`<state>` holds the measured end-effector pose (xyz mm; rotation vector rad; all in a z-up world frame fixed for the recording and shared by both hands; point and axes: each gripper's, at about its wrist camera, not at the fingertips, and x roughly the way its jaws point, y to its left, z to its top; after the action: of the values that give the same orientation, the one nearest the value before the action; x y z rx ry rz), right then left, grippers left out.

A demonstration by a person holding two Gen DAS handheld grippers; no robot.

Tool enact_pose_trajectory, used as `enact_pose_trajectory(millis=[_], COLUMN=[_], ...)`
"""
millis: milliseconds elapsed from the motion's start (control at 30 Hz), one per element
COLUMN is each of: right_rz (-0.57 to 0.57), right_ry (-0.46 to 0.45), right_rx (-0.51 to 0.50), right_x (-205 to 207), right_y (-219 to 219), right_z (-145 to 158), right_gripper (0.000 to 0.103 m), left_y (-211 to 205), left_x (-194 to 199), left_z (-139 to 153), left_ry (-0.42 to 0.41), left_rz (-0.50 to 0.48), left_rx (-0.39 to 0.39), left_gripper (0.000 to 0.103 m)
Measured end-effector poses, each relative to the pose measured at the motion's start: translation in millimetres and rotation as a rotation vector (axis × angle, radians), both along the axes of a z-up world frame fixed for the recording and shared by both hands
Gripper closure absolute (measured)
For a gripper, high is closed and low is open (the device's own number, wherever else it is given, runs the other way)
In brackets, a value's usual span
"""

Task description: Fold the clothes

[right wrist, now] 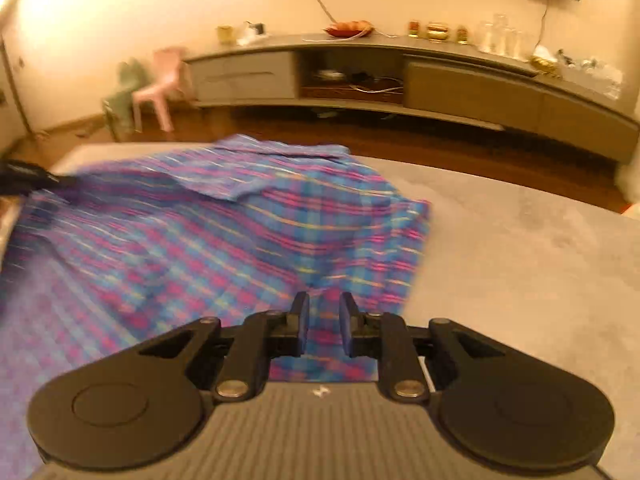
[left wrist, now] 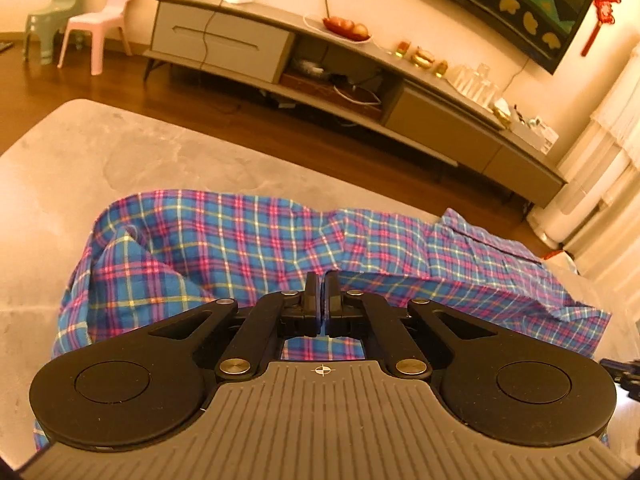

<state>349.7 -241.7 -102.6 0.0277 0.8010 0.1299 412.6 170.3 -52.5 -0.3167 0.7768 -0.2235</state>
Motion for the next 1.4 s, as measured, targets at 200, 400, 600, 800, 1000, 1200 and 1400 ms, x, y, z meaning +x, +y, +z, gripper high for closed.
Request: enact_pose_trajectory(millis=[200,400,600,800,1000,1200,1400], right_rz=[-0.009,0.032,0.035,0.002,0.024,-0.035,0.096], right_ry=[-0.026,-0.010,0.046,0.046,0.045,-0.034,-0.045], right_rx=[-0.030,-0.107,-0.182,-0.183,-0.197,-0.065,-0.004], right_x=[26.5,36.2,49.0,52.8,54.8,34.1,-28.6], right_y=[0.5,27.1,41.0,40.6,37.7,13.7,28.3], right_z=[-15.3,-25.5,-20.5,-22.0,-22.4,-8.1,-7.2], right_gripper=[0.086,0.088,0.088,0.088,0.088,0.085,0.085], left_y=[-12.4,-35.9,-12.8,19.6,24.4,19.3,28.1], left_x=[-3.8,3.9,5.2,11.0,18.5,24.6,1.6], left_z=[-6.0,-19.7,-3.1,27.6,35.9,26.4,28.3], left_ry=[-0.047,-0.059,0.011,0.119,0.176,0.207,0.218], left_rz=[-0.116,-0.204,-0.099,0.021,0.053,0.049,0.094], left_rx=[0.083,0.202,0.063,-0.035,-0.004,0.044,-0.017], left_gripper=[0.075,0.089,0.103,0.103,0.103,0.103,0.103])
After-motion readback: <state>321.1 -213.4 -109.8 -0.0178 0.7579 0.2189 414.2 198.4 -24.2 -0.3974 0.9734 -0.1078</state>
